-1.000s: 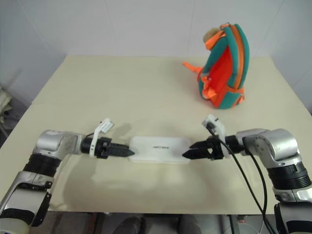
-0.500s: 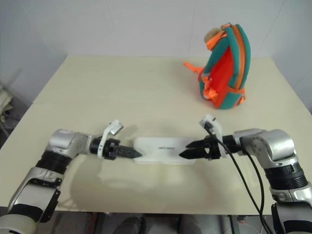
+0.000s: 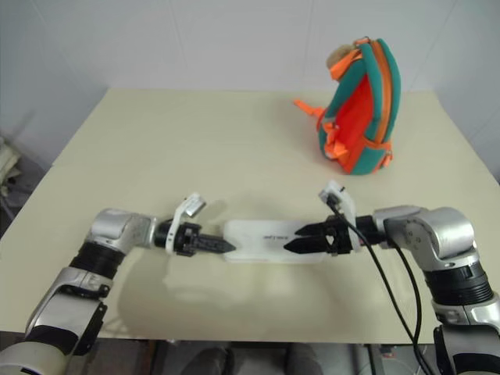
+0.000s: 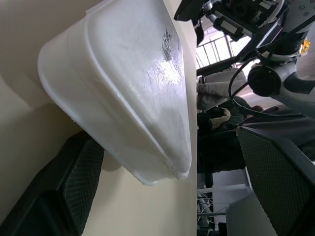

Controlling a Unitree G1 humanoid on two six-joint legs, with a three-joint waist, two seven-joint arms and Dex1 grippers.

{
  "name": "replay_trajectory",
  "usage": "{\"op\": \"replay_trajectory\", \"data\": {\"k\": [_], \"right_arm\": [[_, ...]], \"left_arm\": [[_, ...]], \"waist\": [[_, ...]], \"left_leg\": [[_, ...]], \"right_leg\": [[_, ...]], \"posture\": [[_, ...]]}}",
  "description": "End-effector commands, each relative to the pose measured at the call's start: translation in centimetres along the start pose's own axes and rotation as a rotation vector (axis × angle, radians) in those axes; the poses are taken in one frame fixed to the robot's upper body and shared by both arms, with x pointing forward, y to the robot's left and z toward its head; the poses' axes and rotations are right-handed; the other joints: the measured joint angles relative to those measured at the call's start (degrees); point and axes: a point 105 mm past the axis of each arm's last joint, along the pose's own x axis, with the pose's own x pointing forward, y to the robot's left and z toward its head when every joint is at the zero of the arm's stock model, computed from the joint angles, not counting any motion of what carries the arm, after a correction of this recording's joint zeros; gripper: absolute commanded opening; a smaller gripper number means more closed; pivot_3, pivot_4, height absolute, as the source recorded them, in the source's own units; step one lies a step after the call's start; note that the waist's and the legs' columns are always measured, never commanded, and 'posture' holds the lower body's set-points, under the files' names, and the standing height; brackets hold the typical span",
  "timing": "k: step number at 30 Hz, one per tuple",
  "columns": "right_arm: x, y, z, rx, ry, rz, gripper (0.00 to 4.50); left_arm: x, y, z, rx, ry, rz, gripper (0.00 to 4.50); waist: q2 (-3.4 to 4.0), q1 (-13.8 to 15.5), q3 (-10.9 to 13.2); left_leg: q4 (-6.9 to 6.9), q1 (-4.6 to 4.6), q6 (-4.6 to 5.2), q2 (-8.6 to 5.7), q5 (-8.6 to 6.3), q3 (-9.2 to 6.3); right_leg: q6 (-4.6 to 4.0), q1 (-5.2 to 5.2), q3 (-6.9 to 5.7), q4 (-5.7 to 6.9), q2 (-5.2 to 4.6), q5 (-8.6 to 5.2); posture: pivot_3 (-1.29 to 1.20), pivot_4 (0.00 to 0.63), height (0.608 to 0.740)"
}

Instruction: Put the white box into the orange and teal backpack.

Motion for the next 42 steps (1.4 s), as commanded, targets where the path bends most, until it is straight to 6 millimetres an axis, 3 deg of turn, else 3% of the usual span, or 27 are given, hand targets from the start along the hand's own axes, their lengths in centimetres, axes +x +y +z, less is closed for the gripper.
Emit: {"op": "replay_trajectory", "data": {"k": [1,8,17,27,42], "right_arm": [[-2.8,-0.3,1.4,-0.036,-0.037,-0.07,4.5],[-5.4,-3.0,-0.3,0.029,0.004,-0.204,4.5],[-3.0,-2.4,-0.8,0.057,0.015,-0.126,4.5],[-1.7,-1.5,-0.5,0.068,0.012,-0.064,4.5],[-1.2,-0.5,-0.5,0.068,0.014,-0.023,4.5]], "left_arm": [[-0.9,0.7,-0.2,-0.009,-0.014,0.05,4.47],[-0.6,0.8,-0.6,-0.013,-0.018,0.048,4.47],[-0.1,0.6,-0.2,-0.003,-0.02,0.039,4.47],[-0.1,0.5,-0.2,-0.002,-0.021,0.039,4.47],[0.7,0.3,-0.2,-0.003,-0.027,0.022,4.47]], "waist": [[0.0,0.02,0.0],[0.0,0.0,0.0],[-0.01,-0.01,0.0],[-0.01,0.0,-0.01],[-0.02,0.1,-0.01]], "left_leg": [[0.0,0.0,0.0,0.0,0.0,0.0],[0.01,0.01,0.02,0.0,0.0,0.04],[0.08,0.07,-0.04,0.0,0.04,0.06],[0.07,0.07,-0.07,-0.01,0.06,0.05],[0.08,0.07,-0.08,-0.02,0.06,0.04]], "right_leg": [[0.0,0.0,0.0,-0.01,0.0,0.0],[0.0,0.0,0.02,-0.13,0.01,0.0],[0.0,0.01,0.08,-0.04,0.0,0.0],[0.0,0.01,0.08,-0.05,0.0,0.0],[0.0,0.01,0.09,-0.04,-0.01,0.01]], "posture": [[0.0,0.15,0.74],[0.0,0.15,0.74],[0.0,0.15,0.74],[0.0,0.15,0.74],[0.0,0.15,0.74]]}}
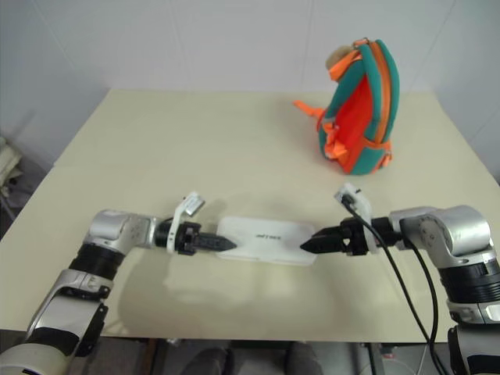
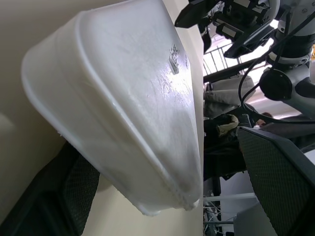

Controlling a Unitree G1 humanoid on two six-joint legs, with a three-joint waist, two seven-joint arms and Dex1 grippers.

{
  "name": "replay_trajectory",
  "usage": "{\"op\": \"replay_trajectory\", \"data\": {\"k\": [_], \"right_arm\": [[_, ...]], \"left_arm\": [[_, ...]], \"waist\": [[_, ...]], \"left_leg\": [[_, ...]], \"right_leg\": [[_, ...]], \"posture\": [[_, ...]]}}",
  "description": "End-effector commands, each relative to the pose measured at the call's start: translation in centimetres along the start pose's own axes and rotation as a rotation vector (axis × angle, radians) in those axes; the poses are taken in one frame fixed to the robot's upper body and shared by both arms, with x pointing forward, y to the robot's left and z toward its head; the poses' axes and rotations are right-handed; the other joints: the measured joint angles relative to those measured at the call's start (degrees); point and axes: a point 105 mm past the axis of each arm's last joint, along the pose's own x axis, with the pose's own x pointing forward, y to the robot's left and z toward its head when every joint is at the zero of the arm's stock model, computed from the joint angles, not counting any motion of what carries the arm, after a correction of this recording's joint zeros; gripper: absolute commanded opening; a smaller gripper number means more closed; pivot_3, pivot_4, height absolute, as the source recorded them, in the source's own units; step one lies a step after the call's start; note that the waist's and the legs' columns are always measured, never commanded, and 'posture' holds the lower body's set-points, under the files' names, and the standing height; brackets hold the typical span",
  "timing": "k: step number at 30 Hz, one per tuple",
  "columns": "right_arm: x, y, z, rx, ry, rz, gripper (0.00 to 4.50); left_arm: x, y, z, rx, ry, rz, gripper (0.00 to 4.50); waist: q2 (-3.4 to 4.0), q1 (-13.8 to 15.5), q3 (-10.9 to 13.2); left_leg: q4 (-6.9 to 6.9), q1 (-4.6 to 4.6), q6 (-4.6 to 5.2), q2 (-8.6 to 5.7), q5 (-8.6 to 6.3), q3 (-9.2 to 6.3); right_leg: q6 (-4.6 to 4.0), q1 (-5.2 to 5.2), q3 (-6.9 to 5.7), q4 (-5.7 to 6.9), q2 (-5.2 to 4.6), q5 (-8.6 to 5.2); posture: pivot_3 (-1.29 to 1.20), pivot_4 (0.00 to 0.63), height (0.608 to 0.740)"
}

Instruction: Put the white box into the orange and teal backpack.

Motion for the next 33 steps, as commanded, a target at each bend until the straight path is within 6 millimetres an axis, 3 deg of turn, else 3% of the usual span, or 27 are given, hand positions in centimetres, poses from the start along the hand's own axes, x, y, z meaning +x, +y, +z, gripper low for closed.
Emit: {"op": "replay_trajectory", "data": {"k": [1,13,21,26,32,33], "right_arm": [[0.1,1.0,0.5,-0.03,-0.017,0.033,4.5],[1.0,1.5,0.3,-0.023,-0.025,0.061,4.5],[-1.0,0.4,0.9,-0.029,-0.054,-0.017,4.5],[-2.4,-1.4,0.6,-0.006,-0.06,-0.095,4.5],[-2.5,-1.8,0.0,0.001,-0.049,-0.109,4.5],[-2.4,-1.8,-0.1,0.001,-0.048,-0.106,4.5]], "left_arm": [[0.6,0.0,-0.4,-0.007,0.008,-0.006,4.47],[1.9,-0.3,-0.5,-0.004,0.025,-0.035,4.47],[1.6,-0.2,-0.4,-0.007,0.015,-0.023,4.47],[2.0,-0.3,-0.1,-0.032,-0.007,-0.044,4.47],[2.5,-0.2,-0.2,-0.057,-0.002,-0.059,4.47],[2.6,-0.2,-0.2,-0.057,-0.001,-0.058,4.29]], "waist": [[0.0,0.03,0.0],[-0.03,0.35,-0.02],[-0.04,0.39,-0.02],[-0.04,0.46,-0.02],[-0.04,0.67,-0.02],[-0.04,0.68,-0.02]], "left_leg": [[0.0,0.0,0.0,0.0,0.0,0.0],[0.0,0.0,0.0,-0.03,0.0,-0.01],[-0.03,-0.01,0.0,-0.03,0.0,0.0],[-0.04,-0.01,0.0,-0.03,0.0,0.02],[-0.04,-0.01,0.0,-0.03,0.0,0.02],[-0.04,-0.01,0.0,-0.04,0.0,0.02]], "right_leg": [[0.0,0.0,0.0,0.0,0.0,0.0],[0.02,0.02,0.0,-0.04,-0.02,0.01],[0.02,0.02,0.0,-0.06,-0.02,0.01],[0.02,0.02,0.0,-0.09,-0.02,0.01],[0.03,0.01,0.0,-0.08,-0.01,0.01],[0.03,0.02,0.0,-0.09,-0.02,0.02]], "posture": [[0.0,0.15,0.74],[0.0,0.15,0.74],[0.0,0.15,0.74],[0.0,0.15,0.74],[0.0,0.15,0.74],[0.0,0.15,0.74]]}}
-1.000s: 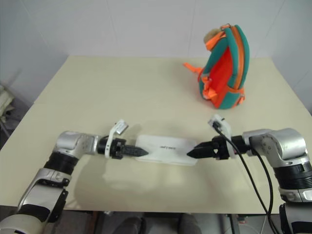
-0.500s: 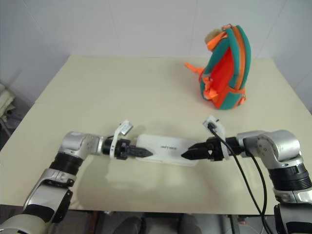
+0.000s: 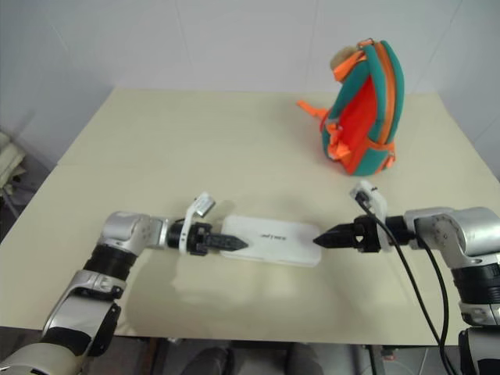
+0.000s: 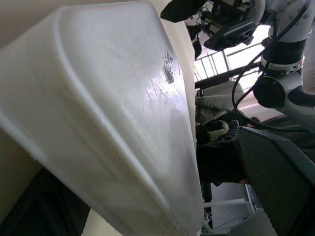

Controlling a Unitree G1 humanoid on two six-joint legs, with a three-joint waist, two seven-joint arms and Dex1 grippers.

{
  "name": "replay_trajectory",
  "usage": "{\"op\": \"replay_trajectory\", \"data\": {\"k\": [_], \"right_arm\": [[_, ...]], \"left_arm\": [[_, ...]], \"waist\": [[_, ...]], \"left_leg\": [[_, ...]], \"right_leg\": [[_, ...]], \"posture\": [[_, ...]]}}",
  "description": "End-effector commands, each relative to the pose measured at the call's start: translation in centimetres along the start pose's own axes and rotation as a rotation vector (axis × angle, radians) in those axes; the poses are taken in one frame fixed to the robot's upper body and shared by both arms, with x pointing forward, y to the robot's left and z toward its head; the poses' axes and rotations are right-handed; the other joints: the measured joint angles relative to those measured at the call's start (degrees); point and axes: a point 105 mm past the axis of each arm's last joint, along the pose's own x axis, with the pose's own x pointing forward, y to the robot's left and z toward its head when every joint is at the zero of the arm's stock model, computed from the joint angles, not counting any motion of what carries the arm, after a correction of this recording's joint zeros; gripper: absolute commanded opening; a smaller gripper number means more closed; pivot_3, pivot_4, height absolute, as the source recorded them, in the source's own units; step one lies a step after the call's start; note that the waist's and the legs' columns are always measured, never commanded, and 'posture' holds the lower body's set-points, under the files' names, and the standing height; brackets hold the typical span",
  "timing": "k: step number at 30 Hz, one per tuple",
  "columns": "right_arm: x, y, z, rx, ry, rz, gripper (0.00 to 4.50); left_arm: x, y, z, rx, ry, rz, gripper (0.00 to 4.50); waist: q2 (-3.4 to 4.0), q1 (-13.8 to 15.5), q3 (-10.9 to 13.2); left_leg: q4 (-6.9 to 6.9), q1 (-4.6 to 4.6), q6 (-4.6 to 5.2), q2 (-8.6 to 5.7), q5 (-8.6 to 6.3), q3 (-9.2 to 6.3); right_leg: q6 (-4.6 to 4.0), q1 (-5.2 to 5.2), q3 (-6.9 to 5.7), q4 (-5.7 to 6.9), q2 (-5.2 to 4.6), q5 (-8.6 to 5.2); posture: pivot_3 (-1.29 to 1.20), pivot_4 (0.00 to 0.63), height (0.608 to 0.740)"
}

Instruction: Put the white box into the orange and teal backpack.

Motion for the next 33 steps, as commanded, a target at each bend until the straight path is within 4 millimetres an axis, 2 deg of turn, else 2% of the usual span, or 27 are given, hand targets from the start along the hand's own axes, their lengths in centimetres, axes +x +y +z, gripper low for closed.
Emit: {"op": "replay_trajectory", "data": {"k": [1,8,10,11,15,20,25,28,33], "right_arm": [[-0.5,0.4,0.4,-0.031,-0.016,0.003,4.5],[-0.3,0.8,0.2,-0.029,-0.021,0.015,4.5],[-0.2,0.9,0.1,-0.029,-0.024,0.017,4.5],[-0.1,0.9,0.1,-0.029,-0.026,0.019,4.5],[0.0,1.2,0.1,-0.037,-0.041,0.024,4.5],[-0.2,1.1,1.1,-0.075,-0.11,-0.008,4.5],[-0.8,0.8,3.5,-0.123,-0.278,-0.095,4.5],[-0.9,1.0,5.0,-0.198,-0.417,-0.174,4.5],[-0.2,2.5,7.2,-0.195,-0.628,-0.199,4.5]], "left_arm": [[0.5,0.3,-0.3,-0.025,0.016,-0.002,4.07],[0.1,0.4,0.0,-0.017,0.026,0.01,1.97],[-0.1,0.4,0.3,-0.016,0.007,0.013,1.44],[-0.2,0.3,0.5,-0.013,-0.002,0.011,1.32],[-0.7,-0.2,1.0,0.022,-0.036,-0.001,1.32],[-2.5,-1.6,1.1,0.123,-0.067,-0.024,1.32],[-5.4,-3.1,1.6,0.278,-0.129,0.011,1.32],[-7.5,-3.7,1.9,0.412,-0.178,0.089,1.32],[-10.0,-4.6,1.5,0.527,-0.219,0.19,1.32]], "waist": [[0.0,0.02,0.0],[-0.01,-0.09,0.0],[-0.01,-0.09,0.01],[-0.01,-0.11,0.01],[-0.02,-0.34,0.01],[-0.07,-0.92,0.04],[-0.09,-0.78,0.05],[-0.08,-0.75,0.05],[-0.08,-0.81,0.05]], "left_leg": [[0.01,0.0,0.0,0.0,0.0,0.0],[-0.07,-0.03,-0.01,0.01,0.0,0.01],[-0.07,-0.05,0.0,0.01,0.0,0.01],[-0.06,-0.05,0.0,0.0,0.0,0.01],[-0.04,-0.05,0.0,0.01,0.0,0.01],[-0.09,-0.05,-0.01,0.04,0.0,0.01],[-0.21,-0.06,-0.03,0.07,0.01,0.0],[-0.2,-0.12,-0.04,0.07,0.0,-0.03],[-0.26,-0.12,-0.09,0.09,-0.02,-0.11]], "right_leg": [[0.0,0.0,0.0,0.0,0.0,0.0],[0.01,-0.03,0.0,0.04,0.01,0.01],[0.02,-0.02,-0.01,0.05,0.01,0.01],[0.03,-0.02,-0.01,0.03,0.01,0.02],[0.03,-0.03,-0.01,-0.03,0.01,0.02],[0.03,-0.06,0.02,0.04,0.01,0.02],[0.03,-0.13,0.04,0.02,0.01,0.02],[0.03,-0.15,0.03,-0.03,-0.01,0.02],[0.03,-0.21,0.09,-0.04,-0.01,0.02]], "posture": [[0.0,0.15,0.74],[0.0,0.15,0.74],[0.0,0.15,0.74],[0.0,0.15,0.74],[0.0,0.15,0.74],[0.0,0.15,0.74],[0.0,0.15,0.74],[0.0,0.15,0.74],[0.0,0.15,0.74]]}}
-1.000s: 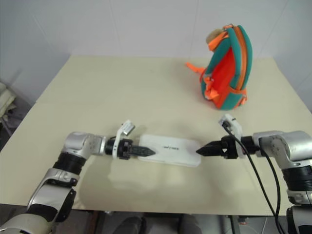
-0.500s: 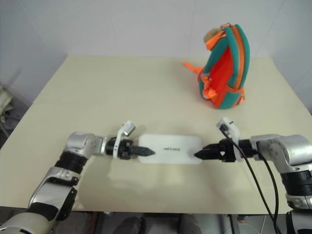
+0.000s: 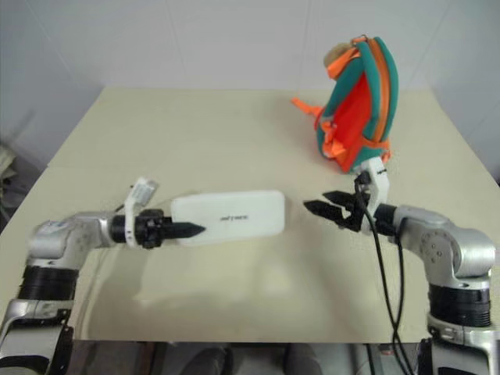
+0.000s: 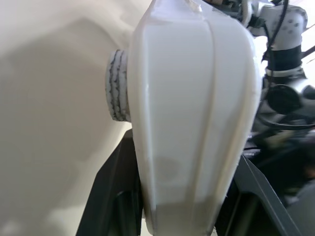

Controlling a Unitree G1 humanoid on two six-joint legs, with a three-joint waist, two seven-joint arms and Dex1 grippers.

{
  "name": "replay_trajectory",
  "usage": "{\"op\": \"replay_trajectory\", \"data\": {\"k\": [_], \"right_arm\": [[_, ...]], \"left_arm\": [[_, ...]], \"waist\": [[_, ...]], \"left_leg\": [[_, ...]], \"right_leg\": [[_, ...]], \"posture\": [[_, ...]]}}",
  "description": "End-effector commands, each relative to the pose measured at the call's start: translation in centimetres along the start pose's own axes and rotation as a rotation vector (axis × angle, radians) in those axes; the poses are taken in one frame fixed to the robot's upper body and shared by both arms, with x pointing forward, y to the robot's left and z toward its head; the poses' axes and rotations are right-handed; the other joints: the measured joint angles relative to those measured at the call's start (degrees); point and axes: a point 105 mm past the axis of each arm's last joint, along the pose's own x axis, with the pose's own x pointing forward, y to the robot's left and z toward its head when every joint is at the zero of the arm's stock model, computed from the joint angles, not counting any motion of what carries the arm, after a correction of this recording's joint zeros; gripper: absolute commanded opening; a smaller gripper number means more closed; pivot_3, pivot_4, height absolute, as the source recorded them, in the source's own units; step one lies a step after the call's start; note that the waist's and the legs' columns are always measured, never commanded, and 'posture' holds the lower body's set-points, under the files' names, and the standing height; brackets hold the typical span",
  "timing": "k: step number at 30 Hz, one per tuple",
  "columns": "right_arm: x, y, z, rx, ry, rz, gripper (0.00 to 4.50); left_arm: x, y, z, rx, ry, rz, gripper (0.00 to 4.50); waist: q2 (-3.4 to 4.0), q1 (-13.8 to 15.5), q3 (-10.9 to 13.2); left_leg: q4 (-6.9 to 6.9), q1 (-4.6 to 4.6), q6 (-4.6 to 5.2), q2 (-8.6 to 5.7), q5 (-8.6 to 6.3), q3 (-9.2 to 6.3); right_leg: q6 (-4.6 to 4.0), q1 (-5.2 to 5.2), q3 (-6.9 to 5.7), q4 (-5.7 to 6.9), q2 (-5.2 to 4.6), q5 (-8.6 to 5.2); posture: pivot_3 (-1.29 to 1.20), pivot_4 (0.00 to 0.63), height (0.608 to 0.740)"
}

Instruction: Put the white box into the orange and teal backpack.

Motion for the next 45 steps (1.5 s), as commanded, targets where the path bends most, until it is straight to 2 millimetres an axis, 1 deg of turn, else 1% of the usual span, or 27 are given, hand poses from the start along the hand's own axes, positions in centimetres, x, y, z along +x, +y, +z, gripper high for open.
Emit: {"op": "replay_trajectory", "data": {"k": [1,3,6,10,13,18,20,22,24,27,31,33,35,37,40,42,45], "right_arm": [[0.6,1.6,2.4,-0.06,-0.149,-0.018,4.5],[2.0,2.1,2.9,-0.074,-0.21,-0.048,4.5],[4.3,1.3,4.0,-0.11,-0.298,-0.15,4.5],[7.0,-1.9,5.3,-0.2,-0.361,-0.366,4.5],[8.5,-3.6,6.5,-0.229,-0.396,-0.466,4.5],[10.0,-6.3,7.7,-0.284,-0.376,-0.625,4.5],[10.1,-6.6,8.5,-0.303,-0.387,-0.645,4.5],[10.1,-6.2,9.4,-0.343,-0.402,-0.63,4.5],[9.9,-5.3,10.2,-0.388,-0.429,-0.595,4.5],[8.5,-4.4,10.3,-0.427,-0.446,-0.565,4.5],[5.4,-3.7,10.1,-0.455,-0.446,-0.569,4.5],[3.8,-3.6,10.0,-0.462,-0.44,-0.596,4.5],[2.0,-3.8,10.2,-0.469,-0.434,-0.637,4.5],[0.6,-4.0,10.4,-0.473,-0.432,-0.673,4.5],[-0.9,-5.0,10.3,-0.473,-0.415,-0.73,4.5],[-1.5,-6.1,9.8,-0.456,-0.392,-0.765,4.5],[-1.4,-7.5,8.5,-0.374,-0.358,-0.754,4.5]], "left_arm": [[-1.6,-1.0,1.3,0.117,-0.045,0.036,1.32],[-2.4,-0.9,1.5,0.156,-0.055,0.087,1.32],[-3.4,-0.6,1.7,0.195,-0.068,0.149,1.32],[-3.9,-0.5,1.6,0.205,-0.076,0.196,1.32],[-3.8,-0.7,1.0,0.206,-0.062,0.199,1.32],[-3.3,-1.2,0.3,0.204,-0.061,0.199,1.32],[-3.3,-1.3,0.2,0.202,-0.065,0.204,1.32],[-3.4,-1.4,0.1,0.197,-0.07,0.209,1.32],[-3.5,-1.5,-0.2,0.186,-0.071,0.213,1.32],[-3.8,-1.6,-0.8,0.16,-0.059,0.218,1.32],[-3.9,-1.3,-0.9,0.151,-0.063,0.224,1.32],[-3.8,-1.1,-1.0,0.147,-0.063,0.224,1.32],[-3.7,-0.9,-1.1,0.142,-0.06,0.219,1.32],[-3.5,-0.8,-1.1,0.139,-0.058,0.212,1.32],[-3.2,-0.6,-1.1,0.138,-0.056,0.2,1.32],[-3.0,-0.4,-1.0,0.141,-0.055,0.191,1.32],[-2.8,-0.3,-0.8,0.146,-0.054,0.179,1.32]], "waist": [[0.0,-0.02,0.0],[0.0,-0.21,0.0],[0.0,-0.36,0.0],[0.0,-0.43,0.0],[0.0,-0.55,0.0],[0.0,-1.74,0.0],[0.0,-1.95,0.0],[0.0,-2.22,0.0],[0.0,-2.53,0.0],[0.0,-2.87,0.0],[0.0,-2.5,0.0],[0.0,-2.13,0.0],[0.0,-1.75,0.0],[0.0,-1.59,0.0],[0.0,-1.5,0.0],[0.0,-1.49,0.0],[-0.01,-1.6,0.0]], "left_leg": [[0.0,0.0,0.0,0.0,0.0,-0.01],[0.01,0.0,0.0,0.01,0.0,-0.02],[0.02,0.02,0.0,0.02,0.0,-0.02],[0.03,0.05,-0.04,0.0,0.03,0.05],[-0.03,0.05,-0.05,0.0,0.04,0.09],[-0.13,0.04,-0.06,0.01,0.03,0.05],[-0.18,0.04,-0.06,0.03,0.03,0.03],[-0.21,0.04,-0.07,0.05,0.03,0.03],[-0.26,0.04,-0.07,0.07,0.03,0.03],[-0.28,0.04,-0.07,0.09,0.02,0.04],[-0.23,0.04,-0.06,0.08,0.01,0.04],[-0.13,0.04,-0.04,0.08,0.01,0.06],[-0.09,0.04,-0.04,0.08,0.0,0.07],[-0.07,0.05,-0.03,0.08,0.0,0.07],[-0.06,0.05,-0.02,0.08,0.0,0.07],[-0.07,0.05,-0.02,0.08,0.0,0.11],[-0.09,0.05,0.0,0.07,-0.01,0.16]], "right_leg": [[0.0,0.0,0.01,0.01,0.0,0.0],[0.0,-0.01,0.02,0.03,0.01,0.0],[-0.02,-0.08,0.11,0.12,0.03,0.01],[-0.05,-0.07,0.1,0.16,0.04,0.03],[-0.06,-0.07,0.08,0.17,0.05,0.03],[-0.07,-0.12,0.06,0.13,0.04,0.02],[-0.07,-0.16,0.07,0.09,0.03,0.02],[-0.07,-0.22,0.06,0.08,0.04,0.02],[-0.08,-0.25,0.06,0.09,0.04,0.02],[-0.07,-0.27,0.07,0.1,0.05,0.02],[-0.07,-0.27,0.07,0.13,0.04,0.02],[-0.07,-0.26,0.09,0.17,0.04,0.02],[-0.08,-0.26,0.11,0.21,0.05,0.02],[-0.09,-0.26,0.1,0.24,0.06,0.03],[-0.11,-0.25,0.1,0.24,0.06,0.04],[-0.11,-0.23,0.09,0.23,0.06,0.04],[-0.11,-0.21,0.1,0.18,0.05,0.04]], "posture": [[0.0,0.15,0.74],[0.0,0.15,0.74],[0.0,0.15,0.74],[0.0,0.15,0.74],[0.0,0.15,0.74],[0.0,0.15,0.74],[0.0,0.15,0.74],[0.0,0.15,0.74],[0.0,0.15,0.74],[0.0,0.15,0.74],[0.0,0.15,0.74],[0.0,0.15,0.74],[0.0,0.15,0.74],[0.0,0.15,0.74],[0.0,0.15,0.74],[0.0,0.15,0.74],[0.0,0.15,0.74]]}}
